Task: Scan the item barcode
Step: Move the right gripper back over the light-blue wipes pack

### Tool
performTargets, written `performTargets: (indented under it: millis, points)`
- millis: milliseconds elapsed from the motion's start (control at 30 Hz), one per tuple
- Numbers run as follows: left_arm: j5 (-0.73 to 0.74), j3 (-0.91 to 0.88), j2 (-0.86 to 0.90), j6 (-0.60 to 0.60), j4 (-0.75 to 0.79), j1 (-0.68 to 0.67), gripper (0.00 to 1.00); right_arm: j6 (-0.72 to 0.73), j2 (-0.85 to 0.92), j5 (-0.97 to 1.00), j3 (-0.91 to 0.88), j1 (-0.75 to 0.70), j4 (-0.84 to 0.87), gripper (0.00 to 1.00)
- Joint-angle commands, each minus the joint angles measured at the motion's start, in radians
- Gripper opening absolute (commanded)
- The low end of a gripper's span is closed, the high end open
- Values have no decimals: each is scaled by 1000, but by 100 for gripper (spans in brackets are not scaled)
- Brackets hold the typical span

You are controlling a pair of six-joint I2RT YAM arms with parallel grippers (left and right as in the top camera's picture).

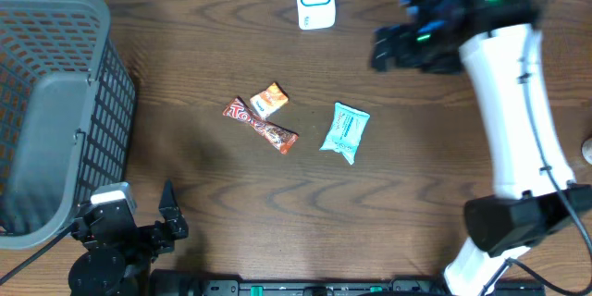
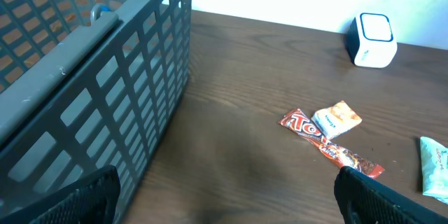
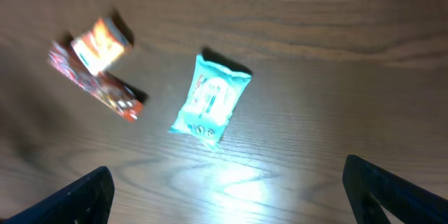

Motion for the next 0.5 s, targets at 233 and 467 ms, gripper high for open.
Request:
performTargets:
  millis: [233,467]
  points:
    - [13,-2,-5,-2,1,3,98,2,177,315,-1,341,-85,99]
    - [13,-2,-5,-2,1,3,98,196,290,243,-1,353,-66,99]
